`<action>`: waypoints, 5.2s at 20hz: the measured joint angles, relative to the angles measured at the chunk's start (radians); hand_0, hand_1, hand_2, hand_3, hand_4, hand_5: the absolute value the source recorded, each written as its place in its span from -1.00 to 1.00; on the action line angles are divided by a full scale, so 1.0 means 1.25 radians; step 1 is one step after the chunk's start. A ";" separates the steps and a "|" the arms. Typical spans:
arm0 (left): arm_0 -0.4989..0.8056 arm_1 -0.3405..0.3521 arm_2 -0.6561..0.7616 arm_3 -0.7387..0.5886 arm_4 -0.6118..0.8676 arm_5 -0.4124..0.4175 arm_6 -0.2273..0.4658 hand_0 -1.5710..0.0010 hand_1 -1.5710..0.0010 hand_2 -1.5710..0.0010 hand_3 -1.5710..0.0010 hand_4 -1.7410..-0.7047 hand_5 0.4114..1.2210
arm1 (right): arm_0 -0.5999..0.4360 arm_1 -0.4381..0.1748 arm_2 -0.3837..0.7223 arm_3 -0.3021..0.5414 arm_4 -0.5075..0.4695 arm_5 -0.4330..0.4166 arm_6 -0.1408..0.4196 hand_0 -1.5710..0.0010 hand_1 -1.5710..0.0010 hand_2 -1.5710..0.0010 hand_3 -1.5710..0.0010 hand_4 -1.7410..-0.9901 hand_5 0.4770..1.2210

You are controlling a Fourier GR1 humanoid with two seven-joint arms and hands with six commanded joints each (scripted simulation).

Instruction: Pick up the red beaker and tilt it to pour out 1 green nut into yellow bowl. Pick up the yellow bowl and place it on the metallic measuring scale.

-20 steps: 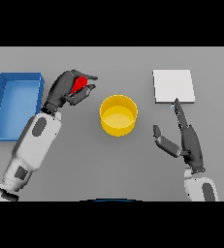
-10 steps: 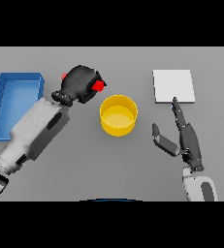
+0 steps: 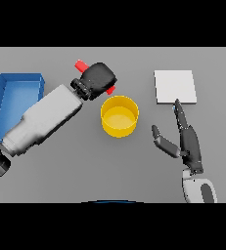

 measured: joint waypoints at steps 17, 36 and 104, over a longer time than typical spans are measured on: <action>-0.198 -0.054 -0.336 0.130 -0.197 -0.014 -0.067 -1.00 -1.00 -1.00 -1.00 -0.98 1.00 | 0.006 -0.004 0.004 -0.003 0.031 -0.021 -0.014 1.00 1.00 1.00 1.00 0.56 -0.59; -0.506 0.026 -0.284 0.360 -0.074 0.068 -0.073 -1.00 -1.00 -1.00 -0.80 -0.98 1.00 | 0.000 -0.006 0.004 -0.002 0.016 -0.008 -0.048 1.00 1.00 1.00 1.00 0.56 -0.51; 0.363 0.454 0.165 -0.174 1.050 0.421 0.303 1.00 1.00 1.00 1.00 0.99 -0.36 | -0.339 -0.276 0.251 0.121 0.372 0.230 -0.025 1.00 1.00 1.00 1.00 0.37 -0.39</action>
